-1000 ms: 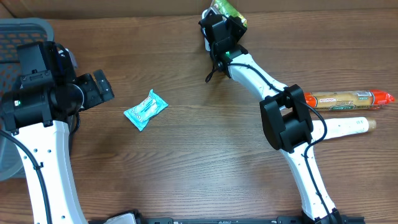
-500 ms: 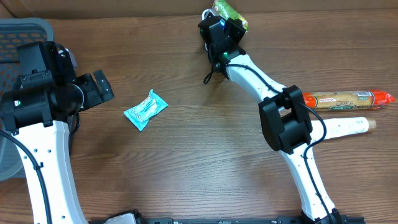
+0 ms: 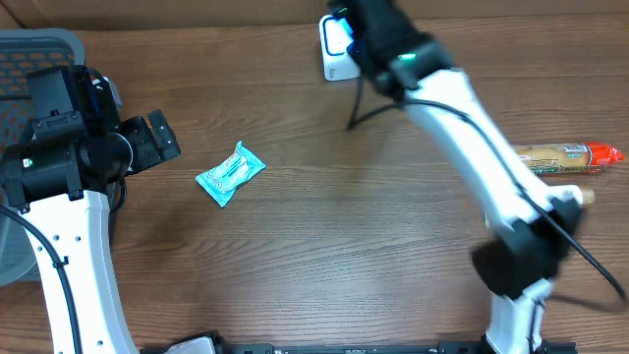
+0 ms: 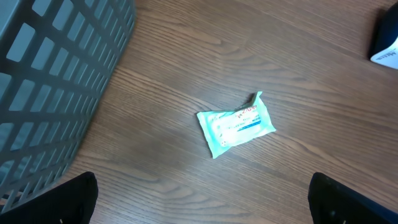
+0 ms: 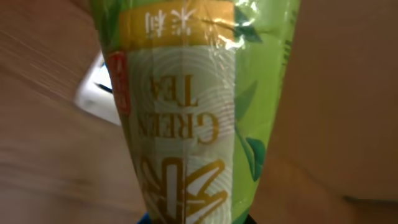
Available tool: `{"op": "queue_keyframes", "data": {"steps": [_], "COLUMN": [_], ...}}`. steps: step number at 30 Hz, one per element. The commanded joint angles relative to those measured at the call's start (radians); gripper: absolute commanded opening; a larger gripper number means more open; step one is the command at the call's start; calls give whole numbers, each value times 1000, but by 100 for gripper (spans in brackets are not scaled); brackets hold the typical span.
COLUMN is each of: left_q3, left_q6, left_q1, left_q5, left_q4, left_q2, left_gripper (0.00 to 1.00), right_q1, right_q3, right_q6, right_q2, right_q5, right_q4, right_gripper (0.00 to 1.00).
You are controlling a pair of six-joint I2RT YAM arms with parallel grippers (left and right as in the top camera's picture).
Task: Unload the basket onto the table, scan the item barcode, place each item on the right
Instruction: 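Carry the pouch right and lay it beside the spaghetti pack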
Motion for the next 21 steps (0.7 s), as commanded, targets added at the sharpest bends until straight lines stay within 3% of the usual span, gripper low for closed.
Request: {"op": "queue_keyframes", "data": {"steps": [1, 5, 10, 16, 21], "left_q3": [17, 17, 17, 17, 17], "left_q6": [19, 19, 19, 19, 19], "left_q1": [4, 4, 4, 4, 4], "left_q5": [4, 4, 4, 4, 4], "left_q4": [2, 2, 2, 2, 2], "left_q2": [6, 6, 6, 6, 6], "left_gripper": [100, 99, 100, 99, 100], "right_q1": [-90, -254, -490, -667, -729], "right_q3": [21, 21, -43, -230, -477], "right_q6": [325, 652, 1022, 1085, 1241], "right_q2": [-109, -134, -124, -124, -124], "right_q5": [-245, -407, -441, -448, -328], "right_q4": [-86, -235, -385, -402, -332], "right_gripper": [4, 4, 4, 4, 3]}}
